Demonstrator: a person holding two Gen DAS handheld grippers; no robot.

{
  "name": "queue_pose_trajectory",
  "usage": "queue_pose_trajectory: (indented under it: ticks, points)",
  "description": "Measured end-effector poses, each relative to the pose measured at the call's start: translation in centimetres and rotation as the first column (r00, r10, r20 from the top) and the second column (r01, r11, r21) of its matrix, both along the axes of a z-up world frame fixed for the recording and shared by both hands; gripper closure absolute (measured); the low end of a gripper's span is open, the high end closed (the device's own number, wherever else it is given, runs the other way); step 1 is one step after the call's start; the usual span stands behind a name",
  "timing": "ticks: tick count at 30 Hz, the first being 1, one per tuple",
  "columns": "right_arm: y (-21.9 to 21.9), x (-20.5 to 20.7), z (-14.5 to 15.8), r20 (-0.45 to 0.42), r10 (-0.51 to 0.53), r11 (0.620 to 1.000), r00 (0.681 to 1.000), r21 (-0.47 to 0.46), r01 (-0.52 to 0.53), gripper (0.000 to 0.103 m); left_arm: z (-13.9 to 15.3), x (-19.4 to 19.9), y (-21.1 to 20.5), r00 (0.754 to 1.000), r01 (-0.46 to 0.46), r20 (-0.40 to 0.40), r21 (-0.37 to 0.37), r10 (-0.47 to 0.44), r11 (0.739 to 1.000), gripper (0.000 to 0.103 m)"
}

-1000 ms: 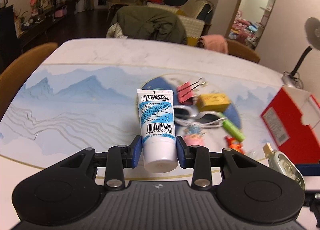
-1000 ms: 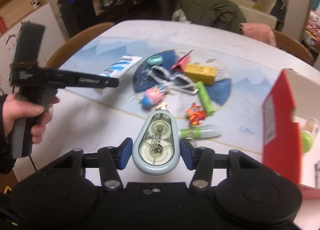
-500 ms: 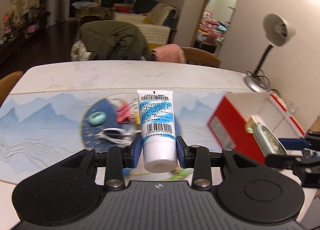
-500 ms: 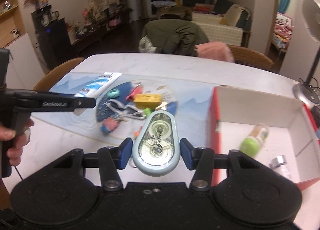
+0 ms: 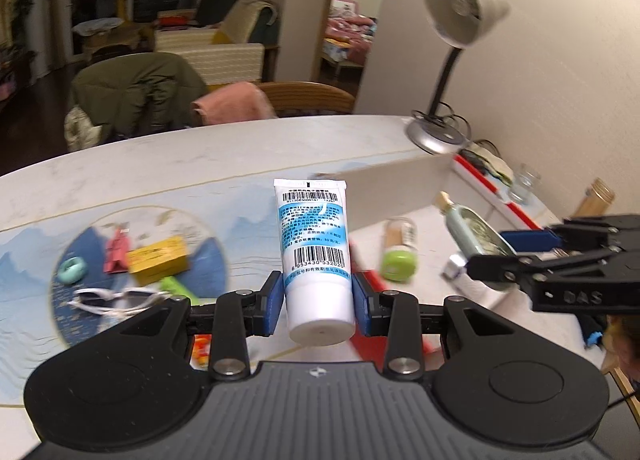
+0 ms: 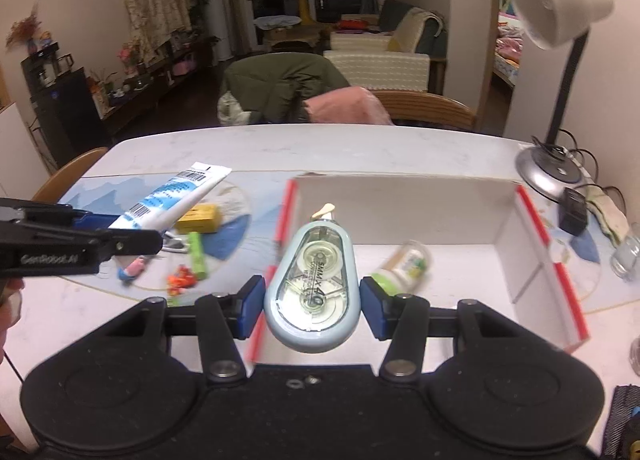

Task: Organize rigid objects
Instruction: 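Carry the toothpaste tube and correction tape over the box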

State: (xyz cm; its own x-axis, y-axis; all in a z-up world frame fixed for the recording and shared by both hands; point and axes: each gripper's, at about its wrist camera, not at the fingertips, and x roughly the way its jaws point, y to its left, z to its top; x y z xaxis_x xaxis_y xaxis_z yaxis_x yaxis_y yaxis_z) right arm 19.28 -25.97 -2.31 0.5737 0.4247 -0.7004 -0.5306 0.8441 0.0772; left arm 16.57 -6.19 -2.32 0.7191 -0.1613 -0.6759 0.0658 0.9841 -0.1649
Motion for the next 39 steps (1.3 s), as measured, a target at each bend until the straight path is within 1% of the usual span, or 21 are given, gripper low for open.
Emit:
queue_pose_trajectory:
  ticks: [6,10,16,22,28,33,39]
  points:
    - [-3.0,2.2,-0.6,0.001,-0.026,1.000,1.000,-0.012,0.026,0.052,-0.2,1.8,-4.9,0.998,0.063,-0.009,0.012,-0.063,0.998,0.068]
    - [-4.7,3.7,-1.0,0.001,-0.039,0.999,0.999,-0.028,0.039,0.052,-0.7,3.2,-7.4,0.995,0.095,-0.020,0.023,-0.094,0.995,0.067]
    - [-7.4,6.3,-1.8,-0.007,-0.056,0.997,0.998,-0.049,0.056,0.052,-2.0,5.2,-10.3,0.991,0.120,-0.059,0.028,-0.118,0.992,0.068]
    - [-8.9,9.1,-3.1,-0.035,-0.054,0.996,0.998,-0.072,0.052,0.052,-3.9,7.1,-12.5,0.984,0.139,-0.120,0.037,-0.133,0.990,0.068]
    - [-8.4,11.5,-5.0,-0.066,-0.008,0.994,0.998,-0.111,0.000,0.052,-5.4,8.8,-14.6,0.973,0.166,-0.171,0.055,-0.155,0.985,0.068]
    - [-7.5,13.0,-6.1,-0.093,0.025,0.990,0.995,-0.133,-0.038,0.052,-6.4,10.2,-15.3,0.963,0.180,-0.217,0.069,-0.161,0.981,0.068]
    - [-6.5,14.3,-7.3,-0.113,0.051,0.982,0.992,-0.173,-0.070,0.052,-7.7,12.0,-15.7,0.948,0.186,-0.274,0.070,-0.161,0.980,0.068]
